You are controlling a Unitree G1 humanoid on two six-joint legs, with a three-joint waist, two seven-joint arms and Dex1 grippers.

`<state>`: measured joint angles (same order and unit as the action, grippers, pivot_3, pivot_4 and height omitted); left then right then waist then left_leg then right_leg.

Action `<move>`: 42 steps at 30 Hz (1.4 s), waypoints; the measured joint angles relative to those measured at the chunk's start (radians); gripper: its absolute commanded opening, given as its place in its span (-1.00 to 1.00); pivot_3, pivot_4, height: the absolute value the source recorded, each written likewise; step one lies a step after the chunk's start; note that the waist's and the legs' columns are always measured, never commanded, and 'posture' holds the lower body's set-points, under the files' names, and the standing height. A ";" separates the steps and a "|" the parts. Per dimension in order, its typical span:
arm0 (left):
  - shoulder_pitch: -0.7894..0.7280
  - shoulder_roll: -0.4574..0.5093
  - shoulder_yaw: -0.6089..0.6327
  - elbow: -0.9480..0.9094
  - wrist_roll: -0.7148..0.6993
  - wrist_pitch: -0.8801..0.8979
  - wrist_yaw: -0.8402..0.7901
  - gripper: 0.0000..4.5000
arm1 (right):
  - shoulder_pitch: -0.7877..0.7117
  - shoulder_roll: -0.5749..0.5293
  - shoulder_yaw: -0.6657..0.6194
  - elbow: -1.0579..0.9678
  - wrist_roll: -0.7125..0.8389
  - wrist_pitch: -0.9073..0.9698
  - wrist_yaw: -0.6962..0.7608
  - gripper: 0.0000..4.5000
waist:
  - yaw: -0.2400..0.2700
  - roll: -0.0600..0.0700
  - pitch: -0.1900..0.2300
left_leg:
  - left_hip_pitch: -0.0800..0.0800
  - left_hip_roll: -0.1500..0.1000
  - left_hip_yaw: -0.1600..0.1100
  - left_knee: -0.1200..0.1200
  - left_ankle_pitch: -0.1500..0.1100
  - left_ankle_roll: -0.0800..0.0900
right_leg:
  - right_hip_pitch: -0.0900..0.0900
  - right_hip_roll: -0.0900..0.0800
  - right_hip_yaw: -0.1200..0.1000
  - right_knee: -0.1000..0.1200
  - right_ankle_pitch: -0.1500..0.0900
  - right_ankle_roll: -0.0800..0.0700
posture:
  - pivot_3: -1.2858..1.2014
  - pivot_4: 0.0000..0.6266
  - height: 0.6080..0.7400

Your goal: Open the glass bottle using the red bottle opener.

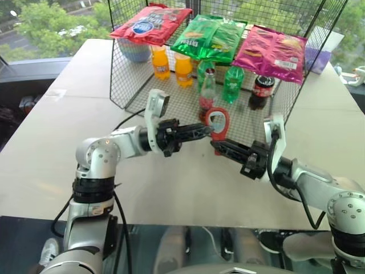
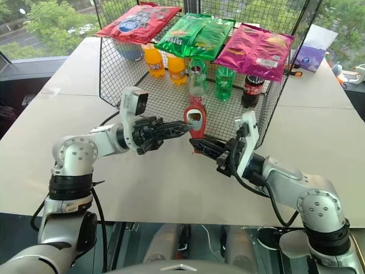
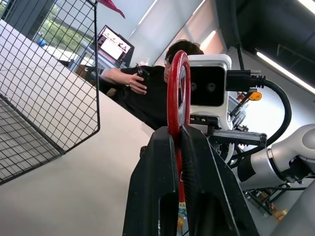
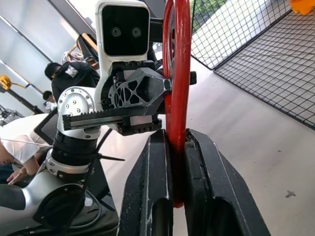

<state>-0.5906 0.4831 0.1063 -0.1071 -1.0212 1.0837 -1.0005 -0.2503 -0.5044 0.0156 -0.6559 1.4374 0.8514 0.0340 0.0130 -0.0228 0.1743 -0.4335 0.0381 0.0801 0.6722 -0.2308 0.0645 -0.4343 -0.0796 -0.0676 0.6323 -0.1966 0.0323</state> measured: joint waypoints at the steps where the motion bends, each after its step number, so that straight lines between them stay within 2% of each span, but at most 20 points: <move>1: 0.006 0.010 0.000 0.000 0.005 -0.007 -0.006 -0.24 | 0.004 -0.004 -0.002 0.000 -0.005 -0.002 -0.002 -1.00 | 0.000 0.000 0.000 | 0.000 0.000 0.000 -0.001 0.000 0.000 | 0.000 0.000 0.000 0.000 0.000 0.000 | 0.03 -0.52 1.00; 5: 0.035 0.049 0.004 0.004 0.055 -0.057 -0.006 0.66 | 0.044 -0.024 -0.034 0.000 -0.020 -0.014 -0.009 -1.00 | 0.002 0.000 0.000 | 0.000 0.000 0.001 -0.002 0.000 0.000 | 0.000 0.000 0.000 -0.002 0.000 0.000 | 0.03 -0.52 1.00; 7: 0.038 0.051 0.006 0.022 0.112 -0.125 0.019 0.98 | 0.071 -0.030 -0.054 -0.001 -0.025 -0.028 -0.015 -1.00 | 0.003 0.000 0.000 | 0.000 0.000 0.001 -0.002 0.000 0.000 | 0.000 0.000 0.000 -0.003 0.000 0.000 | 0.03 -0.52 1.00; 13: -0.026 0.003 -0.064 0.203 0.437 -0.500 0.103 0.98 | 0.127 -0.034 -0.099 -0.038 -0.045 -0.075 -0.048 -1.00 | 0.005 0.000 0.000 | 0.000 -0.001 0.001 -0.002 0.000 0.000 | 0.001 0.000 0.000 -0.004 0.001 -0.001 | 0.03 -0.52 1.00; 22: -0.231 -0.113 -0.167 0.526 0.685 -0.768 0.139 0.98 | 0.142 -0.023 -0.095 -0.095 -0.086 -0.116 -0.108 -1.00 | 0.003 0.000 0.000 | -0.002 -0.001 0.001 -0.003 0.000 0.001 | 0.000 0.001 -0.001 -0.005 0.004 0.000 | 0.03 -0.52 1.00; 29: -0.373 -0.205 -0.172 0.782 0.766 -0.886 0.164 0.98 | 0.168 -0.019 -0.089 -0.135 -0.105 -0.129 -0.146 -1.00 | 0.003 -0.001 0.000 | -0.002 -0.001 0.001 -0.002 0.000 0.001 | 0.000 0.001 -0.001 -0.005 0.003 0.005 | 0.03 -0.52 1.00; 30: -0.417 -0.231 -0.172 0.865 0.786 -0.927 0.175 0.76 | 0.183 -0.019 -0.089 -0.154 -0.114 -0.138 -0.159 -1.00 | 0.004 -0.001 0.000 | -0.002 -0.001 0.001 -0.002 0.000 0.001 | 0.000 0.001 -0.001 -0.005 0.003 0.005 | 0.03 -0.52 1.00; 31: -0.431 -0.237 -0.171 0.890 0.794 -0.940 0.180 0.65 | 0.187 -0.019 -0.088 -0.161 -0.116 -0.138 -0.164 -1.00 | 0.004 -0.001 0.000 | -0.002 -0.001 0.001 -0.002 0.000 0.001 | 0.000 0.001 -0.001 -0.005 0.003 0.005 | 0.03 -0.52 1.00; 34: -0.468 -0.249 -0.157 0.976 0.809 -0.989 0.176 0.11 | 0.207 -0.019 -0.088 -0.182 -0.124 -0.147 -0.184 -1.00 | 0.001 -0.001 0.000 | -0.002 -0.001 0.001 -0.002 0.000 0.001 | 0.000 0.001 -0.001 -0.005 0.003 0.005 | 0.03 -0.52 1.00; 39: -0.471 -0.249 -0.133 1.005 0.803 -1.016 0.114 0.12 | 0.224 -0.021 -0.088 -0.201 -0.134 -0.158 -0.200 -1.00 | 0.001 -0.001 0.000 | -0.002 0.000 0.001 -0.002 0.000 0.001 | 0.000 0.001 -0.002 -0.005 0.003 0.005 | 0.03 -0.52 1.00; 42: -0.433 -0.226 -0.115 0.936 0.753 -0.959 0.001 0.12 | 0.225 -0.026 -0.087 -0.204 -0.140 -0.160 -0.203 -1.00 | 0.001 -0.001 0.000 | -0.003 0.000 0.001 -0.002 0.000 0.001 | 0.000 0.001 -0.001 -0.005 0.004 0.004 | 0.03 -0.52 1.00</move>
<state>-1.0234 0.2576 -0.0084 0.8291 -0.2685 0.1246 -0.9995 -0.0256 -0.5302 -0.0714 -0.8601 1.2974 0.6914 -0.1689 0.0137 -0.0237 0.1746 -0.4364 0.0378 0.0811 0.6701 -0.2313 0.0658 -0.4346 -0.0787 -0.0687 0.6270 -0.1927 0.0359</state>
